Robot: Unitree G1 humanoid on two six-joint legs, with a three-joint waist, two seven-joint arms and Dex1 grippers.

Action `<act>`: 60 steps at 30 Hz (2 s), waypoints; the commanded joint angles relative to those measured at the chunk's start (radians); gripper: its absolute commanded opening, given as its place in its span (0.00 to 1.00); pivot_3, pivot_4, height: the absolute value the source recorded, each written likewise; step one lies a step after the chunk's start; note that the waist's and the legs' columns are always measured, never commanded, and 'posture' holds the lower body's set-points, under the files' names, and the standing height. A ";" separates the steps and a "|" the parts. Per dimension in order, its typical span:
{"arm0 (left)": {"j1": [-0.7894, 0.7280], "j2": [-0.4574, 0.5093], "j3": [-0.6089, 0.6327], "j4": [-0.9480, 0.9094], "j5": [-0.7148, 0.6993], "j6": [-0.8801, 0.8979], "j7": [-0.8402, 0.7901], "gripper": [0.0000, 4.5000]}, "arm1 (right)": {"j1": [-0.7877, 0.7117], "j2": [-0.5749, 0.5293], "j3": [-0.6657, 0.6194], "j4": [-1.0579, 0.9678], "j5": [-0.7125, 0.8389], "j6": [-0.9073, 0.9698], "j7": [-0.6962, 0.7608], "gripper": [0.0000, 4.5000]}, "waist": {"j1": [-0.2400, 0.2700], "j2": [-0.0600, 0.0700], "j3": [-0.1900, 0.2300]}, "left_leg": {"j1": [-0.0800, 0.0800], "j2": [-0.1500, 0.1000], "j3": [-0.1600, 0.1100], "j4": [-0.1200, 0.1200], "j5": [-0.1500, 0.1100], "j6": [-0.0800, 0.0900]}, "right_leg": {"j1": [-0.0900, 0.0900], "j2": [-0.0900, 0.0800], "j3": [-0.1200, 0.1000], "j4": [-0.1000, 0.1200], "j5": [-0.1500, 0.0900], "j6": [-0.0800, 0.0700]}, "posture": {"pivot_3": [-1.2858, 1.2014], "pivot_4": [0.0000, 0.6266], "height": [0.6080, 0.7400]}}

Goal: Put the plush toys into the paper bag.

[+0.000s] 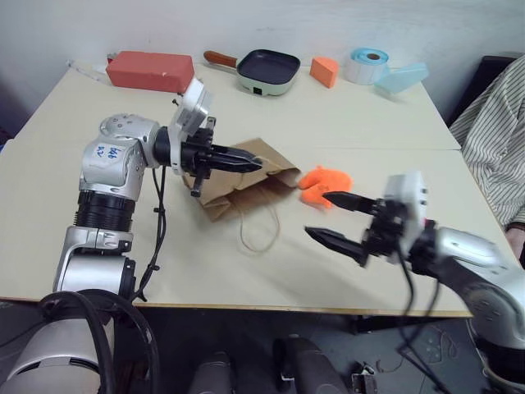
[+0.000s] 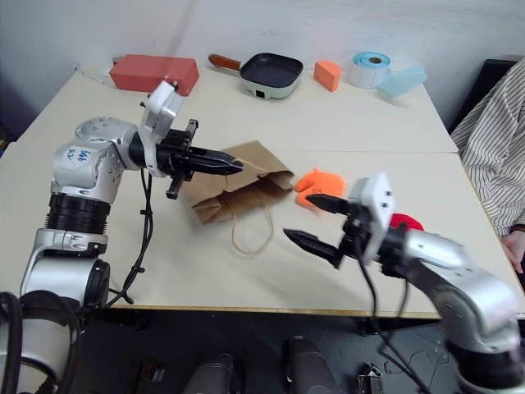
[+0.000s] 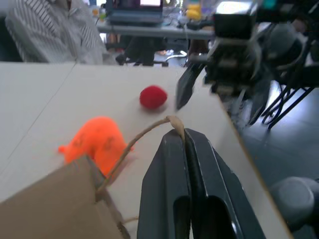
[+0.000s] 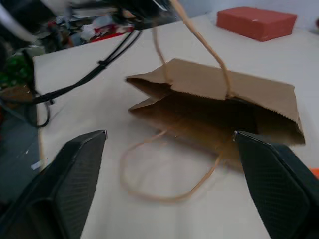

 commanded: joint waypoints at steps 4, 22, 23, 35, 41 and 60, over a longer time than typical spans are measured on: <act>0.039 -0.016 0.038 -0.163 -0.085 0.111 0.129 0.00 | -0.117 0.109 0.176 0.152 -0.199 -0.097 -0.024 0.39 | 0.003 0.000 0.000 | -0.001 0.000 0.000 0.001 0.000 0.000 | -0.001 0.000 0.000 0.004 0.000 0.000 | 0.52 0.24 1.00; -0.003 -0.107 0.182 -0.225 -0.288 0.341 0.460 0.00 | -0.317 0.202 0.411 0.522 -0.727 -0.464 -0.048 0.00 | -0.008 0.000 0.000 | -0.002 0.000 0.000 0.001 0.000 0.000 | -0.002 0.000 0.000 0.004 0.000 0.000 | 0.52 0.24 1.00; -0.009 -0.114 0.193 -0.223 -0.304 0.353 0.477 0.00 | -0.332 0.199 0.430 0.548 -0.761 -0.492 -0.041 0.00 | -0.011 0.000 0.000 | -0.002 0.000 0.000 0.002 0.000 0.000 | -0.002 0.000 0.000 0.004 0.000 0.000 | 0.52 0.24 1.00; 0.002 -0.119 0.180 -0.293 -0.390 0.379 0.496 0.00 | -0.514 0.168 0.557 0.801 -0.845 -0.606 0.334 0.00 | -0.020 0.000 0.000 | -0.001 0.000 0.000 0.002 0.000 -0.001 | -0.002 0.000 0.000 0.005 0.000 0.000 | 0.52 0.24 1.00; 0.060 -0.095 0.115 -0.366 -0.384 0.356 0.431 0.00 | -0.622 0.250 0.523 0.969 -0.726 -0.457 0.601 0.00 | -0.027 0.000 0.000 | -0.001 0.000 0.000 0.002 0.001 -0.001 | -0.001 0.000 -0.001 0.005 0.000 0.000 | 0.52 0.24 1.00; 0.060 -0.105 0.156 -0.353 -0.398 0.302 0.521 0.00 | -0.644 0.560 0.317 1.215 -0.683 -0.216 0.180 0.00 | -0.043 0.001 0.000 | -0.001 0.000 -0.001 0.002 0.002 -0.003 | -0.002 -0.001 -0.001 0.007 0.000 0.000 | 0.52 0.24 1.00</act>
